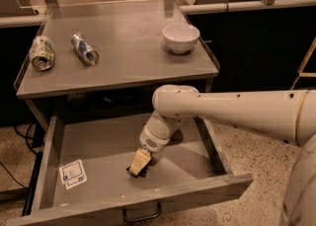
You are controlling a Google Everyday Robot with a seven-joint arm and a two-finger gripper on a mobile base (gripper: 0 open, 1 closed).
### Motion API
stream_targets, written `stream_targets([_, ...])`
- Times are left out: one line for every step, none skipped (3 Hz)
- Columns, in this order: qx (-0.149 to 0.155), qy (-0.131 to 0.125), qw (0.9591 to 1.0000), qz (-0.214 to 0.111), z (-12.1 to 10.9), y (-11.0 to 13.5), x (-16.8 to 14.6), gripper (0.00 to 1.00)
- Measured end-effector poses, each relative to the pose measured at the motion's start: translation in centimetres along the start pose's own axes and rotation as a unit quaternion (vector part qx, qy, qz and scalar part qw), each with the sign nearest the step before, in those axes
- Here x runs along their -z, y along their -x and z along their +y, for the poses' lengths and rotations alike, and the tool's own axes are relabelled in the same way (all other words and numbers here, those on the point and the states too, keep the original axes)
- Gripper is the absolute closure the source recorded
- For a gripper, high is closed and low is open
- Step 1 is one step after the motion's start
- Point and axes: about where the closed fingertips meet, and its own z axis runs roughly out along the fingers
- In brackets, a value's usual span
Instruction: Place rxbar chocolate into top drawer
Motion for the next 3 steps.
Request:
stream_targets([0.0, 0.0, 1.0, 0.0, 0.0, 0.0, 0.0, 0.58])
stream_targets([0.0, 0.0, 1.0, 0.0, 0.0, 0.0, 0.0, 0.35])
stream_targets([0.0, 0.0, 1.0, 0.0, 0.0, 0.0, 0.0, 0.11])
